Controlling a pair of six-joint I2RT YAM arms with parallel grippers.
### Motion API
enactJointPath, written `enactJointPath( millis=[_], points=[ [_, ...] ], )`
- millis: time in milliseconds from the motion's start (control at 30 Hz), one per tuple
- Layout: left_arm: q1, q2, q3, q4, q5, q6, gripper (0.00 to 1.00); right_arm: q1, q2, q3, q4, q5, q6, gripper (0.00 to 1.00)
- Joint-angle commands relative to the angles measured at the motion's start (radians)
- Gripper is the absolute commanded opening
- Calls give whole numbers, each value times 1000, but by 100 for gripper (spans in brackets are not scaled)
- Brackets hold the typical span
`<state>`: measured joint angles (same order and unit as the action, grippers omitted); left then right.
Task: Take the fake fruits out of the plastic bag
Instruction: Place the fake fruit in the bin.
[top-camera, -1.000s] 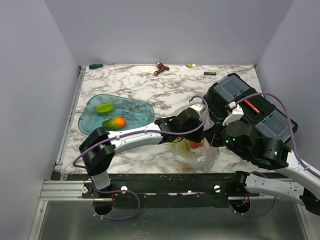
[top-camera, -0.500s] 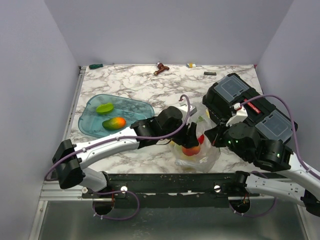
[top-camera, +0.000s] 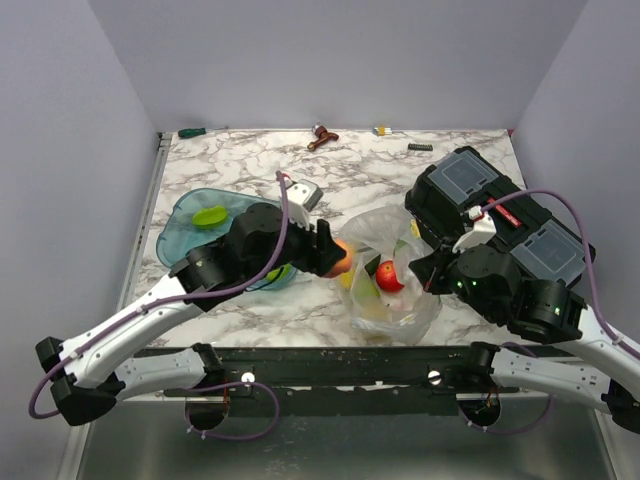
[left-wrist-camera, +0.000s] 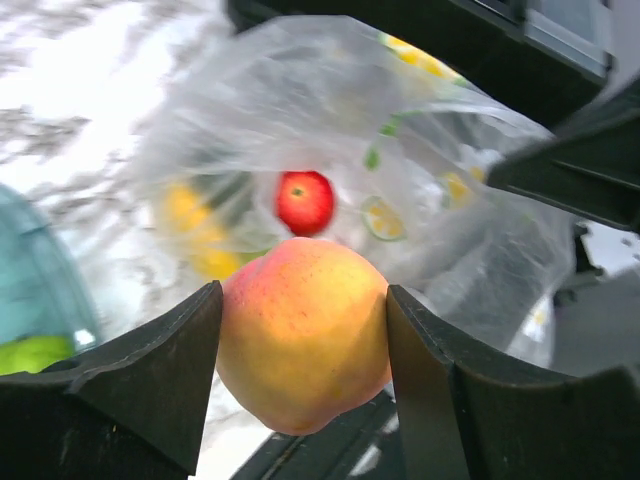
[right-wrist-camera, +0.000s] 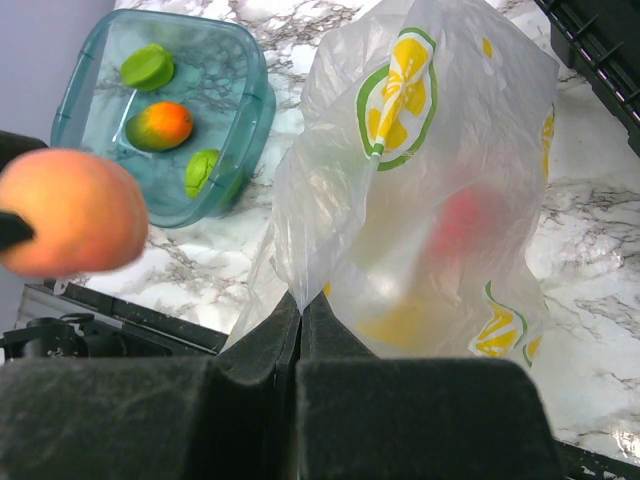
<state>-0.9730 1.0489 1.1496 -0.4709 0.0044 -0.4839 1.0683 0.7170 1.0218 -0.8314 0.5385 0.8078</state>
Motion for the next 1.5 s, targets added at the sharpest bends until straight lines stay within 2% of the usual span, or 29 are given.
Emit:
enactJointPath(
  millis=[0,167,233,333,400,467,567,733,967,1200,1467],
  points=[
    [83,-75,-29,-128,-216,74,23,6,-3,9,2,31,1,1],
    [271,-66,-73,-169,-253,38,10,7,5,12,8,28,0,1],
    [355,-36,-89,-156,-239,18,9,8,7,16,9,25,-3,1],
    [481,53,-99,-129,-170,-23,4,6,10,21,11,20,-3,1],
    [566,135,-82,-121,-57,-65,0,6,14,27,8,20,-5,1],
    [621,210,-76,-92,-5,-105,0,7,19,34,1,21,-6,1],
    [643,308,-51,-54,20,-114,0,7,19,41,-4,23,-6,1],
    [645,483,31,-83,4,-87,0,7,16,47,-15,23,-2,1],
    [645,563,14,-30,52,-68,0,6,10,37,-16,25,8,1],
    [645,599,5,-1,109,-50,8,7,33,41,-7,26,6,1],
    [645,623,-7,22,140,-62,44,8,38,41,-5,22,3,1]
  ],
)
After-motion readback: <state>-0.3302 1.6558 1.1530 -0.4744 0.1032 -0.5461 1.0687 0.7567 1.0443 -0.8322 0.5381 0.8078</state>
